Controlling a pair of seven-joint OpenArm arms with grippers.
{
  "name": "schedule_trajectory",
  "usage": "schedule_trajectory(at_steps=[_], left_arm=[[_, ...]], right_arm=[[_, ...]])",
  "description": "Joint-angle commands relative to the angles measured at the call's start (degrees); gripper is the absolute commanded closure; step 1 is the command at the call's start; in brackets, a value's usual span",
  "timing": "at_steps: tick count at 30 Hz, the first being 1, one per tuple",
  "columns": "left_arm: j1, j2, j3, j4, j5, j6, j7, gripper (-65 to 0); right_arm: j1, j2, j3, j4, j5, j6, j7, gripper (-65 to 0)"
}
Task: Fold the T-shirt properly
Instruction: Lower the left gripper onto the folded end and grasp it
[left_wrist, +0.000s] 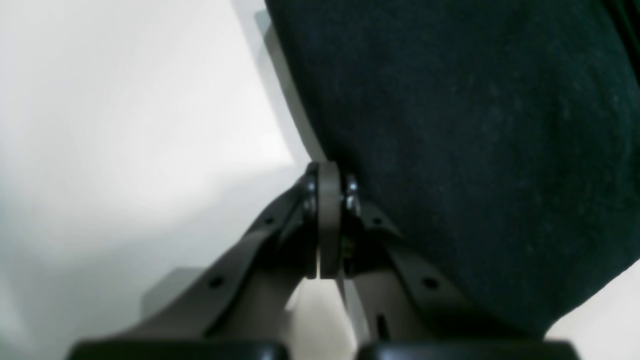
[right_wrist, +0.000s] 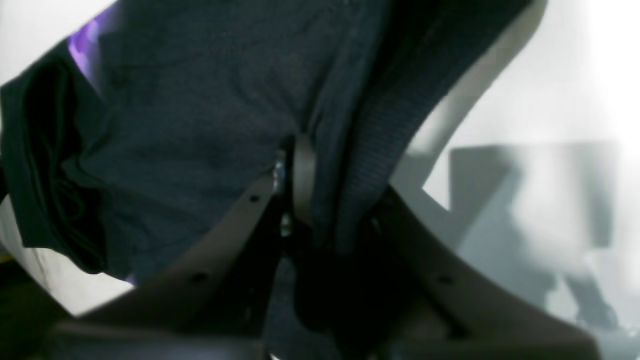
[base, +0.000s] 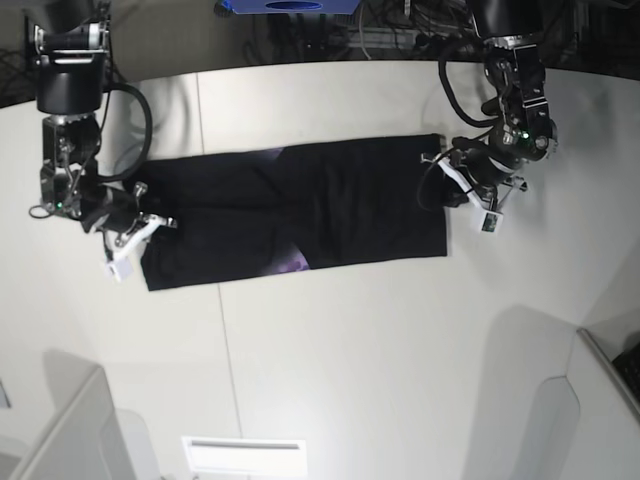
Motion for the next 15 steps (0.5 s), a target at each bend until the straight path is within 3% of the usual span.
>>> schedule_trajectory(at_steps=[1, 8, 12, 15], left_arm=[[-0.31, -0.16, 0.47, 0.57, 0.55, 0.14, 0.5, 0.0], [-1.37, -0.25, 3.1, 0.48, 0.55, 0.14, 0.5, 0.0], [-1.1, -0.42, 2.93, 0.57, 0.55, 0.14, 0.5, 0.0], [-1.02, -0.6, 2.67, 0.57, 0.55, 0.14, 0.5, 0.0]], right_arm=[[0.3, 0.57, 0.34, 1.03, -1.85, -0.88, -0.79, 0.0], [-2.96, 0.3, 0.43, 9.29, -1.94, -1.06, 0.0, 0.0], [-5.15, 0.21, 0.34, 16.5, -1.94, -8.09, 0.0, 0.0], [-6.3, 0.21, 0.25, 21.95, -1.85, -9.58, -0.44, 0.0]])
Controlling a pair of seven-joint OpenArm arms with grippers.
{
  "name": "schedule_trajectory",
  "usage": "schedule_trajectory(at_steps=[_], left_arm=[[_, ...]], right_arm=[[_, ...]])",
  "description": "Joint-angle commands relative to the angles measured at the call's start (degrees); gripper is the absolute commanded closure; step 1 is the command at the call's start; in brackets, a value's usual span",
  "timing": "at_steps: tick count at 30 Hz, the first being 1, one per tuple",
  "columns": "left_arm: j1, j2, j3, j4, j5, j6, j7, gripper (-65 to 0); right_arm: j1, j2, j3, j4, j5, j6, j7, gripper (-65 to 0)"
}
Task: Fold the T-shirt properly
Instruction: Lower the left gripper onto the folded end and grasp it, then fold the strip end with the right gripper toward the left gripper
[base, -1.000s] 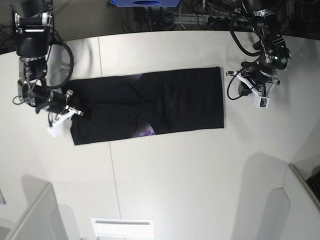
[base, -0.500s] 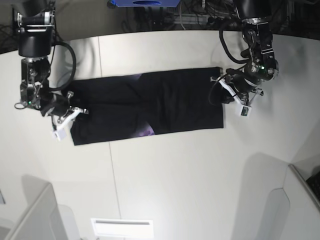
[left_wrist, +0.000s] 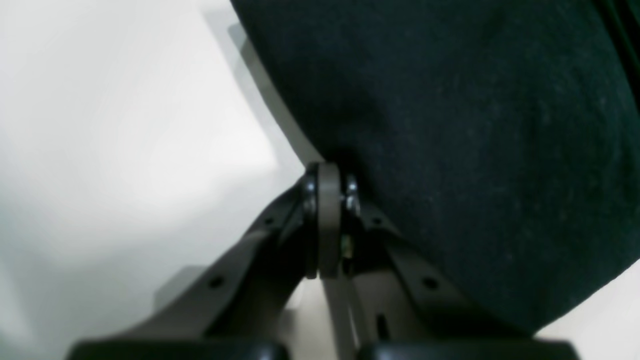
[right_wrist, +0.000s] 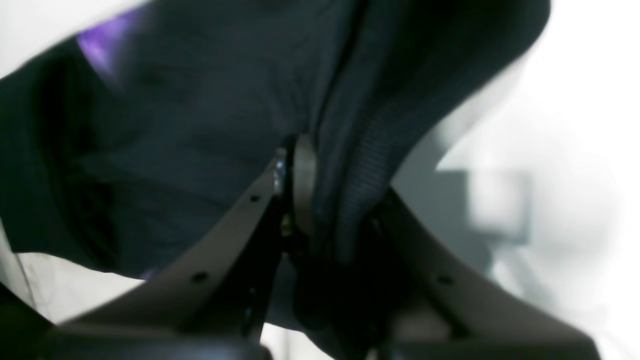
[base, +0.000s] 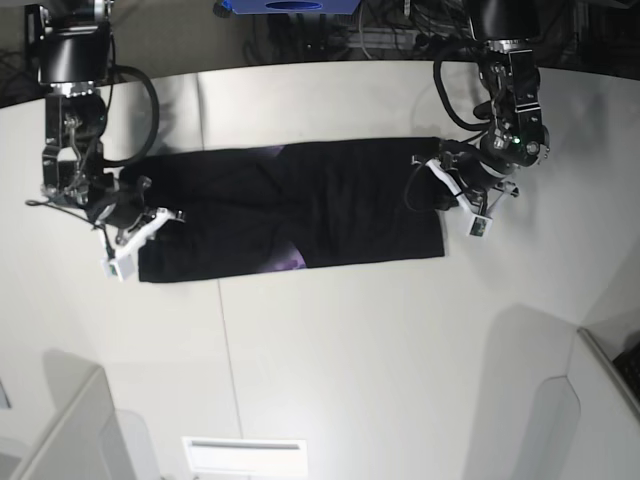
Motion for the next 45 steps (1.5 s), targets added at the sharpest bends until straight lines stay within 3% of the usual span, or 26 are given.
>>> schedule_trajectory(at_steps=[1, 12, 16, 22, 28, 34, 41, 45], left_arm=[[-0.12, -0.45, -0.29, 0.64, -0.04, 0.05, 0.34, 0.0], [0.06, -0.53, -0.37, 0.64, -0.04, 0.05, 0.34, 0.0], [0.06, -0.62, -0.37, 0.64, -0.04, 0.05, 0.34, 0.0], [0.06, -0.62, -0.37, 0.64, -0.04, 0.05, 0.34, 0.0], [0.06, -0.62, -0.37, 0.55, 0.31, 0.05, 0.34, 0.0], [0.06, -0.09, 0.15, 0.55, 9.45, -0.04, 0.26, 0.0], [0.06, -0.27, -0.11, 0.55, 8.4, -0.04, 0.34, 0.0], [0.06, -0.27, -0.02, 0.55, 8.22, -0.04, 0.34, 0.0]], right_arm=[[0.92, 0.8, 0.27, 2.2, 0.97, 0.36, 0.96, 0.0], [0.3, -6.14, 0.45, 11.96, 0.71, 0.1, -5.9, 0.0], [0.13, -7.99, -0.08, 15.57, 0.71, -5.35, -7.65, 0.0], [0.13, -9.66, -0.17, 18.91, 0.71, -6.67, -10.2, 0.0], [0.04, -10.18, -0.17, 20.05, 0.97, -6.67, -10.64, 0.0], [-0.14, -13.26, -0.25, 21.1, 0.97, -6.67, -10.64, 0.0], [-0.93, -16.07, -3.86, 23.13, 0.71, -6.85, -10.56, 0.0], [-1.02, -16.43, -7.29, 23.13, 0.71, -10.72, -10.12, 0.0]])
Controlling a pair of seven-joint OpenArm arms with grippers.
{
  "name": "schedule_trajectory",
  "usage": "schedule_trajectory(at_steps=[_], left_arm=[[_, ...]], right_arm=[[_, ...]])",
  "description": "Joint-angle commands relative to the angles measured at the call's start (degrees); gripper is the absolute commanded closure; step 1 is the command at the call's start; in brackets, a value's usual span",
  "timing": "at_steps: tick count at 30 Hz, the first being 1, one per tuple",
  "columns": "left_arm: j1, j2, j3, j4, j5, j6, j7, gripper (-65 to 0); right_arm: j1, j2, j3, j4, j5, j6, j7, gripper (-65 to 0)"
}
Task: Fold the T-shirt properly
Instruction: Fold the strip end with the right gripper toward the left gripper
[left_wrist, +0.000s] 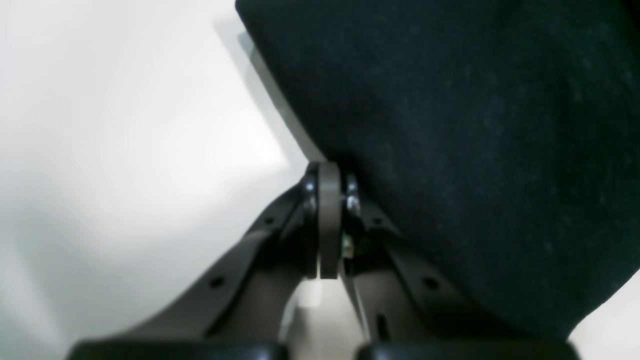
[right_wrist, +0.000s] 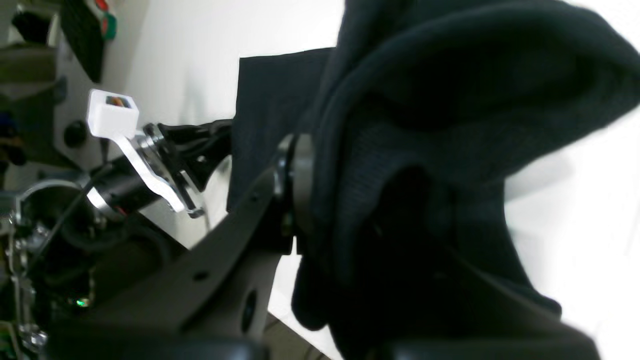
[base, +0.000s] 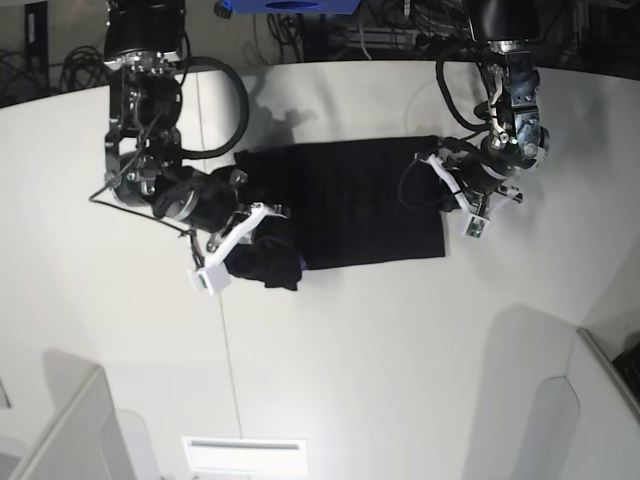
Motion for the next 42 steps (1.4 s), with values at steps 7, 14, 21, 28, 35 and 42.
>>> schedule_trajectory(at_steps=[7, 14, 21, 28, 35, 42], left_arm=[[0.1, -0.2, 0.11, 0.24, 1.4, 0.27, 1.9, 0.0], [0.89, -0.29, 0.11, 0.68, 1.4, 0.18, 1.9, 0.0], [0.98, -0.38, 0.11, 0.68, 1.4, 0.18, 1.9, 0.0], [0.98, -0.38, 0.11, 0.68, 1.4, 0.18, 1.9, 0.0], [0.98, -0.47, -0.15, 0.68, 1.4, 0.18, 1.9, 0.0], [1.51, -0.64, -0.42, 0.77, 1.4, 0.09, 1.9, 0.0]], right_arm=[[1.06, -1.46, -2.73, 1.25, 0.86, -0.67, 2.79, 0.0], [1.06, -2.6, -3.61, 1.25, 0.86, -0.76, 3.76, 0.0], [0.97, -3.4, -3.7, 1.25, 0.86, -0.76, 4.9, 0.0], [0.8, -6.47, -3.88, 1.25, 0.86, -0.76, 4.64, 0.0], [0.62, -6.91, -9.06, 1.16, 0.86, -3.31, 6.39, 0.0], [0.8, -4.28, -13.99, 0.19, 0.86, -6.3, 12.28, 0.0]])
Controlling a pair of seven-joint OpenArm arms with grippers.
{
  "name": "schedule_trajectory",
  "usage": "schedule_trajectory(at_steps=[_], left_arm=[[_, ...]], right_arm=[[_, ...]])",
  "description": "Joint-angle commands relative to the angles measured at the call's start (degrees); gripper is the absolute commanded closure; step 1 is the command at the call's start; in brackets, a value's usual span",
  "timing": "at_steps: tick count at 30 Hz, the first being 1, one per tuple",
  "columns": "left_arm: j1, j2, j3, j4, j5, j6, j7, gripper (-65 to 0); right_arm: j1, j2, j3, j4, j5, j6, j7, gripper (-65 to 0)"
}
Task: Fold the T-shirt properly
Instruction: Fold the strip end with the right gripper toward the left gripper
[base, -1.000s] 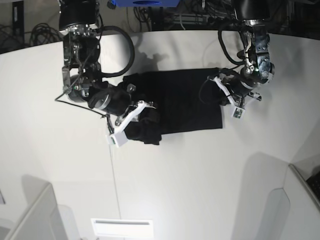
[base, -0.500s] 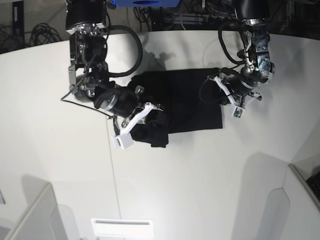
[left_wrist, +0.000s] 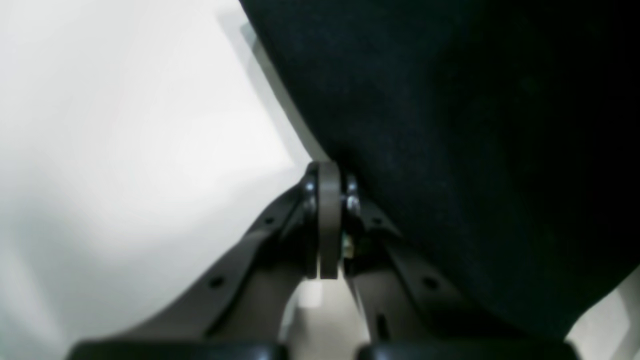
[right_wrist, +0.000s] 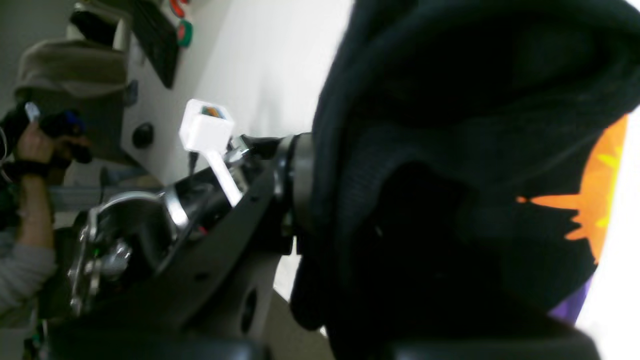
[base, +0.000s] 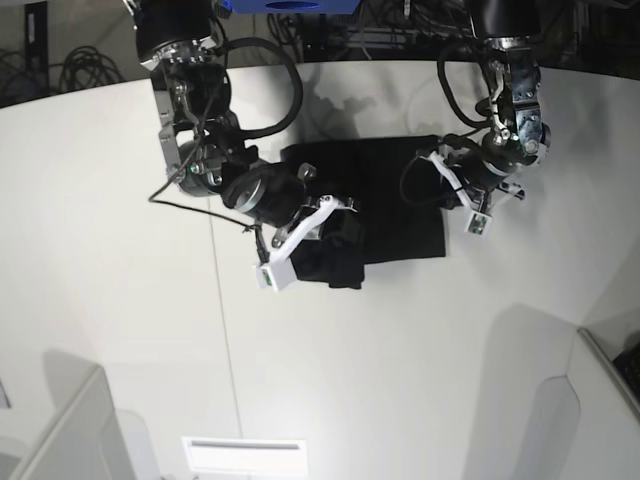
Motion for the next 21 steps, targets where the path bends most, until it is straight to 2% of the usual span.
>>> schedule_trajectory(at_steps=[1, 8, 12, 21], left_arm=[[0.7, -0.49, -0.13, 0.25, 1.43, 0.01, 2.29, 0.0], [0.87, -0.49, -0.13, 0.25, 1.43, 0.01, 2.29, 0.0], [1.31, -0.49, -0.22, 0.25, 1.43, 0.01, 2.29, 0.0], [2.81, -1.98, -0.31, 0.33, 1.43, 0.01, 2.11, 0.0]], right_arm=[[0.77, -0.27, -0.17, 0.04, 0.79, 0.15, 1.14, 0.0], [1.3, -0.71, -1.84, -2.25, 0.79, 0.15, 1.49, 0.0], [2.88, -0.54, -5.63, -4.1, 0.79, 0.15, 4.83, 0.0], [4.91, -0.63, -9.84, -9.2, 0.7, 0.15, 7.99, 0.0]])
